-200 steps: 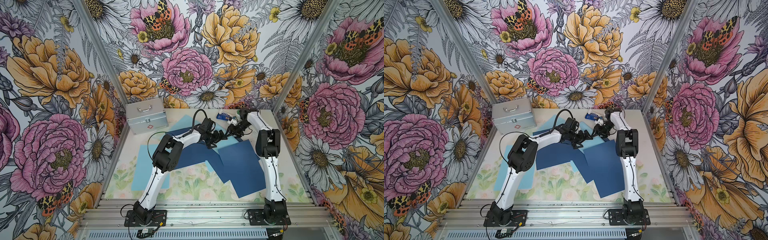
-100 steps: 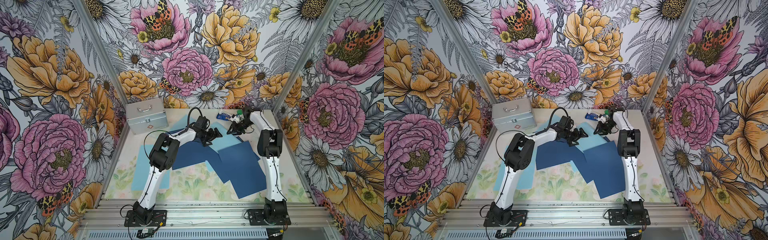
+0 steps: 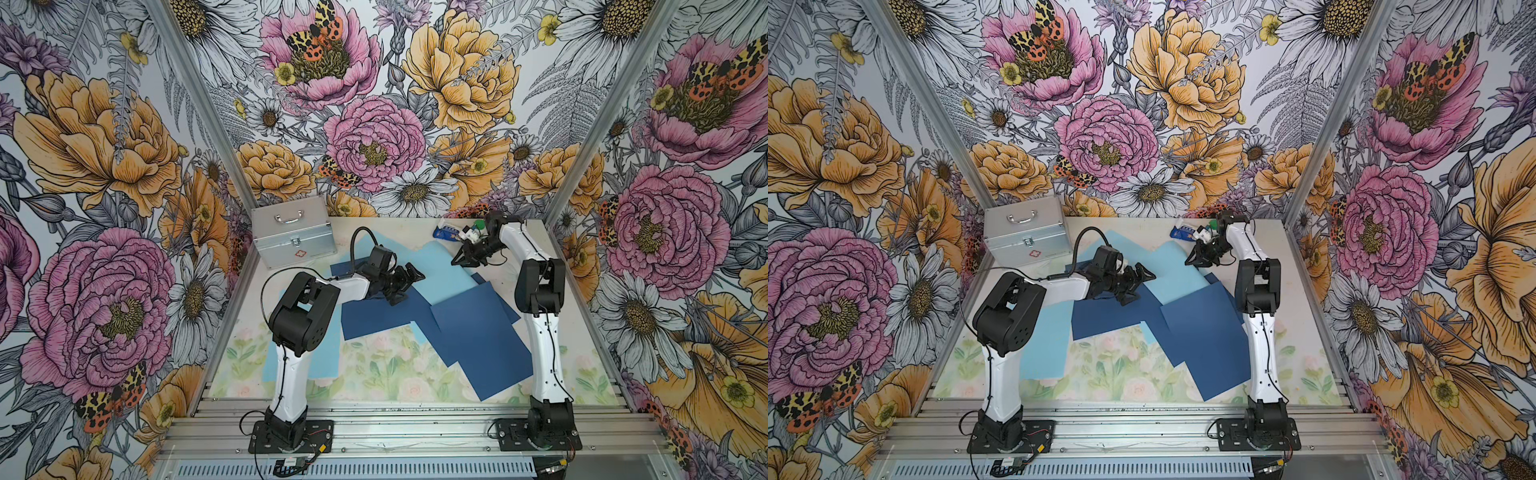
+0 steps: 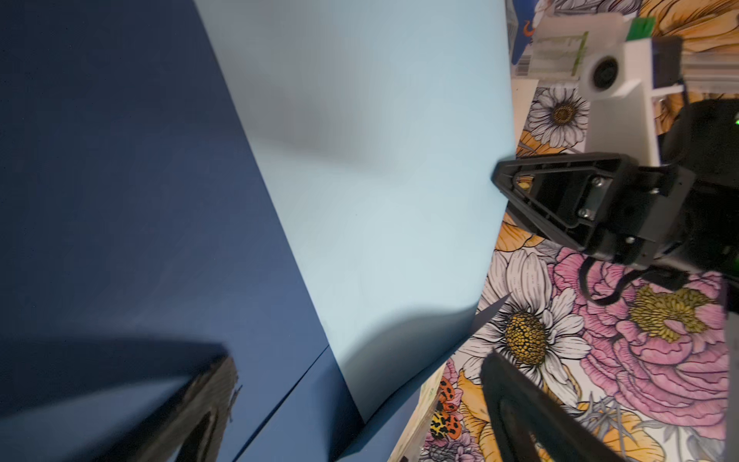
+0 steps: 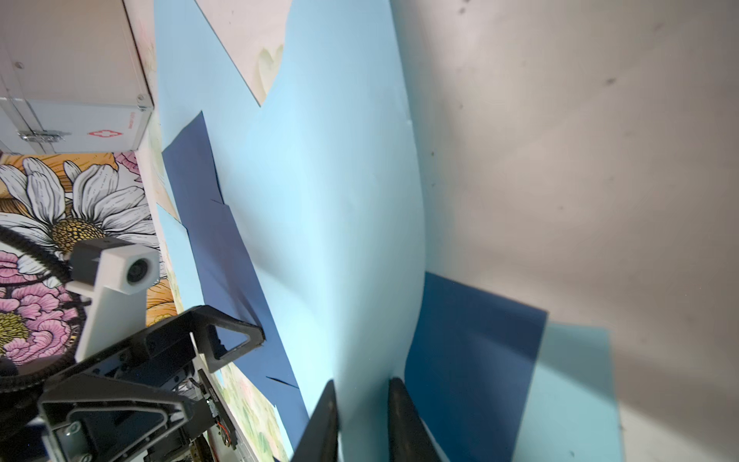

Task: Sort the scattered colored papers by color
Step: Pick up the colored paper.

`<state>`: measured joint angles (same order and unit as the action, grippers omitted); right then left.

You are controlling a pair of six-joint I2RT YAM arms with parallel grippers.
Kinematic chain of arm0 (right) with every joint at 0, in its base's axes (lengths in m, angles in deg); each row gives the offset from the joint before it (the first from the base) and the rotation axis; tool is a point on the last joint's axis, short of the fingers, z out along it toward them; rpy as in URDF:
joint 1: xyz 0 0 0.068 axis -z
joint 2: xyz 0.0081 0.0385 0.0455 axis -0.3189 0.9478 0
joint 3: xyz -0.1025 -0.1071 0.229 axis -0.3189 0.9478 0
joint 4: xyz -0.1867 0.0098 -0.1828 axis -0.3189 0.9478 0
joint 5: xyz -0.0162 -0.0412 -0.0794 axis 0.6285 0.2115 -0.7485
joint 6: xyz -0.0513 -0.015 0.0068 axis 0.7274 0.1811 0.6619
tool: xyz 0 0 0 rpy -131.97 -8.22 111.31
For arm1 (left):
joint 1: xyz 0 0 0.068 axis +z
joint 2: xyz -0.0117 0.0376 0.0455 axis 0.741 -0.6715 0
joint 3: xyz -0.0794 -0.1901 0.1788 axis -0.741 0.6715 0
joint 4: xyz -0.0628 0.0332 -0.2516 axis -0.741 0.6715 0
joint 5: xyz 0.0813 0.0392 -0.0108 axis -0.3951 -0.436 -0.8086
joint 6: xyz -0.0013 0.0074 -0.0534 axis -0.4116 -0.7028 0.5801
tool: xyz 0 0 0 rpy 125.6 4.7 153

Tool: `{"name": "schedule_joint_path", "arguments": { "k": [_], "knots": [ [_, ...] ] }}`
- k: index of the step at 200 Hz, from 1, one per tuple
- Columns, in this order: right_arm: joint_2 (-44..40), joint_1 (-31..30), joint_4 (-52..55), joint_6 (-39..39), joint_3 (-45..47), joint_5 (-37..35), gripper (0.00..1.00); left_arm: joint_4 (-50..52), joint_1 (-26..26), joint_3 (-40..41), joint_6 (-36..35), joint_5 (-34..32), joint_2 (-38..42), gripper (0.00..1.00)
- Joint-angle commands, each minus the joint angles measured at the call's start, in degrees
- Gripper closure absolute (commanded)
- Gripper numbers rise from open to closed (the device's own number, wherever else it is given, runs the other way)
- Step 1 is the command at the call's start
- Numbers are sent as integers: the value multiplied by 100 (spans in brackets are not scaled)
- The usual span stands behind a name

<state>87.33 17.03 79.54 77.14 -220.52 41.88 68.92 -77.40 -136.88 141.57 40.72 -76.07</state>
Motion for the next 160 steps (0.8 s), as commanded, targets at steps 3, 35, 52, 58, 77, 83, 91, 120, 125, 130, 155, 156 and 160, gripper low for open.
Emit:
{"name": "schedule_joint_path", "arguments": {
  "k": [3,35,52,58,77,83,91,120,125,130,155,156,160],
  "knots": [
    [-299,-19,-254,-166,-185,317,79,-775,-230,44,719,231,-276,2],
    [-326,-4,-376,-281,-184,506,79,-789,-310,-236,852,256,-582,2],
    [-329,24,-464,-367,-199,611,79,-792,-311,-281,870,229,-691,2],
    [-336,40,-503,-405,-200,659,79,-794,-311,-293,870,224,-730,2],
    [-327,76,-651,-549,-213,837,80,-801,-311,-333,894,229,-830,2],
    [-308,83,-679,-593,-240,862,80,-800,-309,-351,901,229,-858,2],
    [-284,86,-700,-640,-284,883,80,-810,-313,-377,912,241,-891,2],
    [-200,129,-728,-789,-490,1006,80,-837,-298,-336,943,322,-871,2],
    [-193,147,-738,-828,-511,1033,81,-849,-294,-296,947,319,-832,2],
    [-183,156,-741,-857,-547,1046,81,-862,-294,-259,933,323,-814,2],
    [-107,182,-805,-1013,-687,1159,81,-864,-288,-242,868,310,-791,2],
    [-107,182,-807,-1020,-694,1156,81,-864,-291,-242,868,313,-792,2],
    [-104,183,-809,-1031,-699,1169,81,-864,-291,-269,868,311,-824,2]
  ]
}}
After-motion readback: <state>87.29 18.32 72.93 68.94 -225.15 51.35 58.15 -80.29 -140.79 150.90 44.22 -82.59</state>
